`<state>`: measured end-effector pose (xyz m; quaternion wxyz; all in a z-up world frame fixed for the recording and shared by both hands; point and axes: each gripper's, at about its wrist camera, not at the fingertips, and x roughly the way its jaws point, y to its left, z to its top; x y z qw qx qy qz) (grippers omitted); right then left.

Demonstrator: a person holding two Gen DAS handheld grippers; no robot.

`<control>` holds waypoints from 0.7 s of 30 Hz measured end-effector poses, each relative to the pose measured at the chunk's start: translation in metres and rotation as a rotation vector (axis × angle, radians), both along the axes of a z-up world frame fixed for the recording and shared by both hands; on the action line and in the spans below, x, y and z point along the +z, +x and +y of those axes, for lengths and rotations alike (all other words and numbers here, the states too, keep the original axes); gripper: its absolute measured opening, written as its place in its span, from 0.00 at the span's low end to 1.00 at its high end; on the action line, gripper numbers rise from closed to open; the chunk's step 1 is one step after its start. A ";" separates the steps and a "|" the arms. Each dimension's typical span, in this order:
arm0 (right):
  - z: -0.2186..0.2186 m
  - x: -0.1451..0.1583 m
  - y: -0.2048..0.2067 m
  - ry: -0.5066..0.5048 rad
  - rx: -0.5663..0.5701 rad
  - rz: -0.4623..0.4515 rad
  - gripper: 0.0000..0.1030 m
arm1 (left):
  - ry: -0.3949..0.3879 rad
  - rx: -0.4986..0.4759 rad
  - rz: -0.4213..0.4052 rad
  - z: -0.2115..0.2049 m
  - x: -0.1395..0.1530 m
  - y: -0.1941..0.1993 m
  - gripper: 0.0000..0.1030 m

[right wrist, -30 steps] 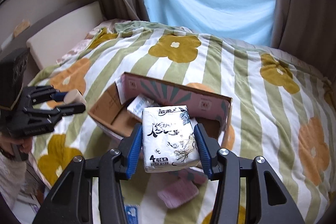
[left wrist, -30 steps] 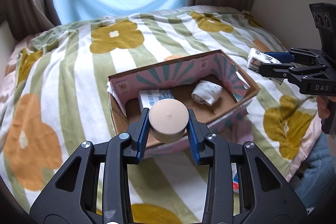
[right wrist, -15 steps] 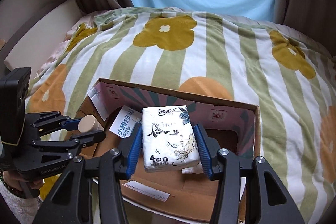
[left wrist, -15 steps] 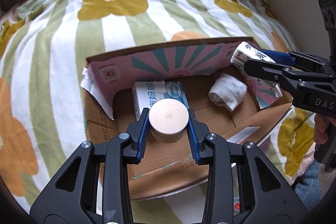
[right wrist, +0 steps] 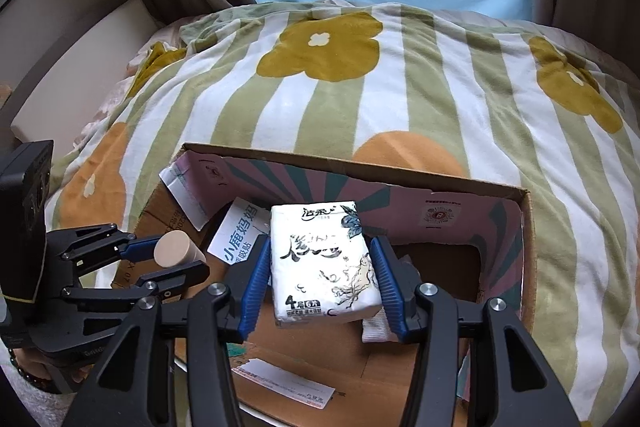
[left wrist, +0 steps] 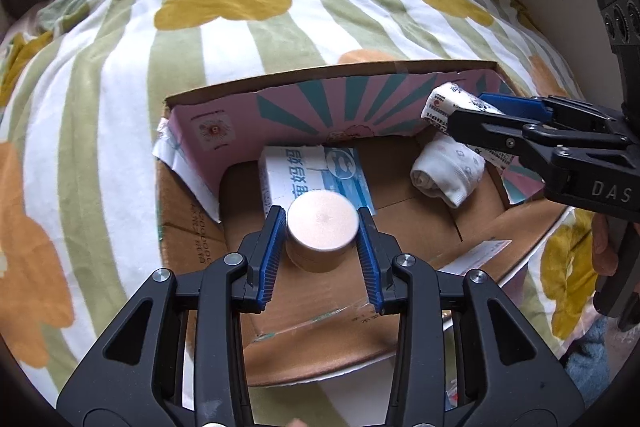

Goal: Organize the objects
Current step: 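Lower both items into the pink box and open both tools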

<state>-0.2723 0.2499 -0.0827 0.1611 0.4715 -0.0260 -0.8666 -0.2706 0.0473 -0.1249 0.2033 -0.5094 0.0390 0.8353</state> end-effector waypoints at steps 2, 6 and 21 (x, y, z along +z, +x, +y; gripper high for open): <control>0.001 0.003 0.000 -0.015 -0.017 0.004 0.85 | 0.014 -0.009 0.002 -0.003 0.002 0.003 0.38; 0.008 0.007 0.004 -0.056 -0.052 0.019 0.89 | -0.033 -0.007 0.029 -0.005 0.002 0.012 1.00; 0.017 0.033 0.040 -0.042 -0.052 0.030 0.99 | 0.021 0.020 0.084 -0.025 0.039 0.058 1.00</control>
